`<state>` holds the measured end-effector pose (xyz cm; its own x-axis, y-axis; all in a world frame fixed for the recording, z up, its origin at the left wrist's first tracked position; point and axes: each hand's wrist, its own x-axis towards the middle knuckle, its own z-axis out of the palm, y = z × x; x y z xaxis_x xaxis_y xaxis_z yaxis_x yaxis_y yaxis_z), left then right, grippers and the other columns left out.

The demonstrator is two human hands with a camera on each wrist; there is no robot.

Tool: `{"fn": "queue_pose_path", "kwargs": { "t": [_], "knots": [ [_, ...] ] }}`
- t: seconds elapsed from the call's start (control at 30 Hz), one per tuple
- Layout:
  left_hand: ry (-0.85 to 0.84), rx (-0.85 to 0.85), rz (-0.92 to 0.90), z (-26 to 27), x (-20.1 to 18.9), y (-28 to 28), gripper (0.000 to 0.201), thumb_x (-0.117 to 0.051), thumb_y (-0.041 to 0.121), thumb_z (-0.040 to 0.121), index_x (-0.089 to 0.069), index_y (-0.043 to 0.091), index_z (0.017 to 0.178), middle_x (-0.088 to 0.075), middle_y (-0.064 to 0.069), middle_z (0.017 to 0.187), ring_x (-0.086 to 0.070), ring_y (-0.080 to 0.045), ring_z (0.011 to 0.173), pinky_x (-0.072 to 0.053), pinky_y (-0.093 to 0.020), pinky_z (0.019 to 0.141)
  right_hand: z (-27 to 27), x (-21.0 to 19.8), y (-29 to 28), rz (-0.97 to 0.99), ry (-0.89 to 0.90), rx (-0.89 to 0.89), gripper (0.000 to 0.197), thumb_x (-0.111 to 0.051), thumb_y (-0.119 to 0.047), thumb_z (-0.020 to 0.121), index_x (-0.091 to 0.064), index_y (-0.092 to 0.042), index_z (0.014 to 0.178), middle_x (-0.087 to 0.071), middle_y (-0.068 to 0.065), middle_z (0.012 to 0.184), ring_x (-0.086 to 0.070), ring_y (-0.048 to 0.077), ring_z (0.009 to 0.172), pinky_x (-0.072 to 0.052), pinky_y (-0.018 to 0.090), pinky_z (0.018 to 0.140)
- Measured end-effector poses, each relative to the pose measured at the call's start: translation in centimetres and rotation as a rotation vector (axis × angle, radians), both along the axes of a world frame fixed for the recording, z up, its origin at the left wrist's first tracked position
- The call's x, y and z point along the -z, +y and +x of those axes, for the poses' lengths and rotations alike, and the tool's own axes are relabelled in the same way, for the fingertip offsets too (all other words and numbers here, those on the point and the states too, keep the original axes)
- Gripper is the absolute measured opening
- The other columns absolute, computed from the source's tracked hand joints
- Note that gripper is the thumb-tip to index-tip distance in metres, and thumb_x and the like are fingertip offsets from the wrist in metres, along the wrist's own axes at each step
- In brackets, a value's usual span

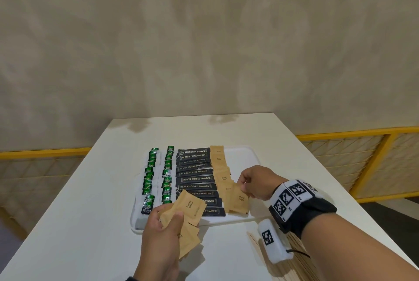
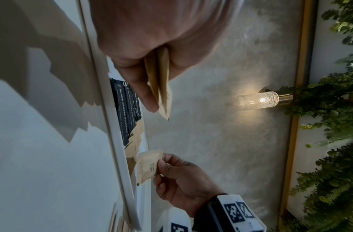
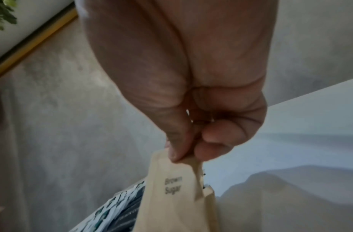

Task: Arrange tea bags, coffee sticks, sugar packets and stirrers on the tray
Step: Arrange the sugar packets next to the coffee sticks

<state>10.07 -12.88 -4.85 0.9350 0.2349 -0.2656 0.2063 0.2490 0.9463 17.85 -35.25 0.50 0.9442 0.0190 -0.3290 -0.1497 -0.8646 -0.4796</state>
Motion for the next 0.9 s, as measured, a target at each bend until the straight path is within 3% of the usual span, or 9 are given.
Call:
{"fn": "queue_pose_path", "kwargs": {
  "t": [0.13, 0.23, 0.3, 0.5, 0.6, 0.7, 0.8, 0.83, 0.9],
  "knots": [
    [0.009, 0.008, 0.012, -0.2, -0.6, -0.2, 0.019, -0.058, 0.005, 0.092, -0.055, 0.013, 0.109, -0.071, -0.017, 0.083, -0.068, -0.031, 0.056, -0.053, -0.035, 0.049, 0.8, 0.6, 0.5, -0.041, -0.022, -0.025, 0.02, -0.061, -0.015, 0.092, -0.06, -0.027, 0.077, -0.051, -0.015, 0.069, -0.05, 0.004, 0.069, -0.038, 0.017, 0.062],
    [-0.013, 0.039, 0.043, -0.4, -1.3, -0.2, 0.019, -0.056, 0.002, 0.092, -0.052, 0.007, 0.11, -0.065, -0.013, 0.077, -0.062, -0.015, 0.037, -0.045, -0.024, 0.032, 1.1, 1.2, 0.8, -0.052, -0.028, -0.031, 0.014, -0.064, -0.015, 0.091, -0.063, -0.025, 0.082, -0.046, -0.017, 0.071, -0.049, 0.009, 0.077, -0.038, 0.019, 0.066],
    [-0.011, 0.055, 0.06, -0.3, -1.5, -0.1, 0.02, -0.056, 0.002, 0.092, -0.052, 0.006, 0.111, -0.063, -0.012, 0.077, -0.059, -0.011, 0.033, -0.041, -0.02, 0.028, 1.3, 1.6, 0.9, -0.054, -0.031, -0.041, 0.011, -0.066, -0.015, 0.089, -0.066, -0.024, 0.085, -0.049, -0.016, 0.074, -0.048, 0.005, 0.074, -0.038, 0.019, 0.071],
    [0.017, 0.031, 0.018, 0.6, -0.6, -0.1, 0.016, -0.057, 0.002, 0.092, -0.054, 0.012, 0.103, -0.068, -0.018, 0.083, -0.066, -0.027, 0.047, -0.051, -0.03, 0.039, 1.6, 2.6, 1.3, -0.048, -0.04, -0.01, 0.011, -0.071, -0.01, 0.084, -0.071, -0.02, 0.088, -0.057, -0.01, 0.086, -0.056, 0.011, 0.081, -0.048, 0.022, 0.08],
    [0.017, 0.037, -0.015, 1.4, -0.1, -0.5, 0.016, -0.057, 0.003, 0.092, -0.054, 0.014, 0.104, -0.07, -0.019, 0.086, -0.066, -0.034, 0.065, -0.055, -0.041, 0.058, 1.6, 2.8, 1.3, -0.054, -0.05, -0.021, 0.017, -0.073, -0.009, 0.081, -0.064, -0.023, 0.081, -0.053, -0.014, 0.08, -0.054, 0.009, 0.079, -0.044, 0.02, 0.074],
    [0.018, 0.048, -0.063, 2.2, -0.3, -1.1, 0.017, -0.056, 0.003, 0.093, -0.055, 0.018, 0.101, -0.07, -0.02, 0.089, -0.065, -0.033, 0.067, -0.054, -0.042, 0.057, 1.7, 2.9, 1.1, -0.054, -0.069, 0.014, 0.022, -0.073, -0.008, 0.08, -0.057, -0.023, 0.081, -0.056, -0.011, 0.082, -0.052, 0.006, 0.074, -0.039, 0.018, 0.061],
    [0.011, 0.052, -0.078, 3.2, -0.7, -1.8, 0.016, -0.055, 0.004, 0.094, -0.055, 0.016, 0.104, -0.069, -0.019, 0.092, -0.066, -0.033, 0.069, -0.054, -0.038, 0.048, 2.0, 2.3, 0.9, 0.108, -0.135, 0.066, 0.013, -0.067, -0.019, 0.087, -0.056, -0.022, 0.081, -0.062, -0.005, 0.086, -0.055, 0.009, 0.07, -0.048, 0.021, 0.065],
    [0.012, 0.054, -0.087, 3.7, -0.9, -2.1, 0.016, -0.054, 0.004, 0.094, -0.055, 0.016, 0.105, -0.069, -0.02, 0.093, -0.066, -0.034, 0.071, -0.053, -0.036, 0.045, 2.0, 1.7, 1.0, 0.257, -0.119, 0.068, 0.012, -0.064, -0.028, 0.091, -0.059, -0.019, 0.084, -0.064, -0.003, 0.085, -0.057, 0.01, 0.069, -0.049, 0.023, 0.064],
    [0.009, 0.049, -0.105, 4.5, -1.1, -2.8, 0.015, -0.053, 0.005, 0.095, -0.055, 0.016, 0.104, -0.069, -0.021, 0.096, -0.066, -0.035, 0.077, -0.05, -0.033, 0.044, 2.0, 0.9, 1.2, 0.651, 0.059, 0.083, 0.032, -0.055, -0.04, 0.095, -0.062, -0.009, 0.095, -0.065, 0.005, 0.08, -0.059, 0.015, 0.064, -0.05, 0.024, 0.061]
  ]
}}
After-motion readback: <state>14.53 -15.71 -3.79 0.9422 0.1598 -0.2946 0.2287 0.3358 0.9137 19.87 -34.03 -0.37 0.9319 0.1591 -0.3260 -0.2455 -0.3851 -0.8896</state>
